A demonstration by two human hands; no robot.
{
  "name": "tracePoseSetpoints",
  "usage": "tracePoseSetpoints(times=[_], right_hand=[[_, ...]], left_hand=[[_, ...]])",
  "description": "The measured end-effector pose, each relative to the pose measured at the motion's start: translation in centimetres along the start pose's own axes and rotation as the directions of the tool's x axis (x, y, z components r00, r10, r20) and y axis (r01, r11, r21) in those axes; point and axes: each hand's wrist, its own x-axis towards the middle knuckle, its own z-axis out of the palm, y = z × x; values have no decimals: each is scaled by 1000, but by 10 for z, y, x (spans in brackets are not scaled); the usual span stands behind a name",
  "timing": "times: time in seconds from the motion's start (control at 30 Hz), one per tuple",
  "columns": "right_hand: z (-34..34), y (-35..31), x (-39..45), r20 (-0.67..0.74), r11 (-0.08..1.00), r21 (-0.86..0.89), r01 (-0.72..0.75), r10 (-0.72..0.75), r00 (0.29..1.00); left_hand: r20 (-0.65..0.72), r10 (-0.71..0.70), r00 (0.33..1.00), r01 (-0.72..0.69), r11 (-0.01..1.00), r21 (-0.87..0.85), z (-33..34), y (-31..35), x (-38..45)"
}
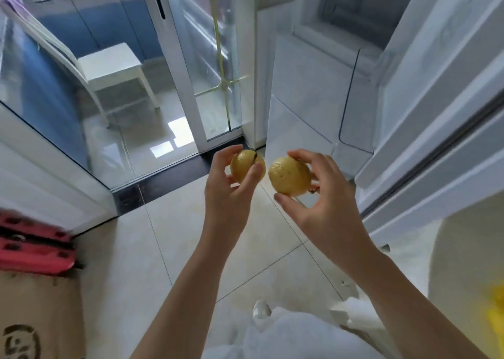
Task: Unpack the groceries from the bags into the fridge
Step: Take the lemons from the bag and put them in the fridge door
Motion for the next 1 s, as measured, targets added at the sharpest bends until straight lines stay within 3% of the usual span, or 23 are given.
tracePoseSetpoints(times=[0.4,0.67,0.83,1.0], right_hand=[[21,19,127,-259,971,-212,-111,54,965],[36,29,206,-481,917,-223,-330,191,855],[31,40,229,-613,849,-221,-480,262,746],[10,50,234,-705,782,-201,-590,303,642]], left_hand=[[300,6,954,18,997,-76,46,-5,174],[597,73,799,-35,997,-75,79,-2,276],[681,130,721,-69,991,-117,109,3,309],[774,199,601,-156,979,-130,157,12,327]])
